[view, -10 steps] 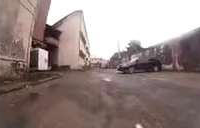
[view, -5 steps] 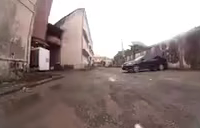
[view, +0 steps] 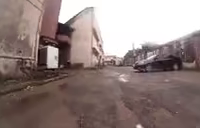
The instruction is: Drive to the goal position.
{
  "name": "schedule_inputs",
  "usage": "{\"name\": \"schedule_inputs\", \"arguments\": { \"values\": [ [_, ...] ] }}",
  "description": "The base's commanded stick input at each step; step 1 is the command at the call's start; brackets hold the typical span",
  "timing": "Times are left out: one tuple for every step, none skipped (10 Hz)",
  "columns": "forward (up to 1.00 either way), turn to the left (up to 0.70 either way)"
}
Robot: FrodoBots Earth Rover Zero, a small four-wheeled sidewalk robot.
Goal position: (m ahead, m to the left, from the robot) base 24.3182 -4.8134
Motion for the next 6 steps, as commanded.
{"name": "schedule_inputs", "arguments": {
  "values": [
    [0.7, 0.18],
    [0.7, 0.18],
    [0.7, 0.18],
    [0.7, 0.18],
    [0.7, 0.18],
    [0.7, 0.16]
  ]
}}
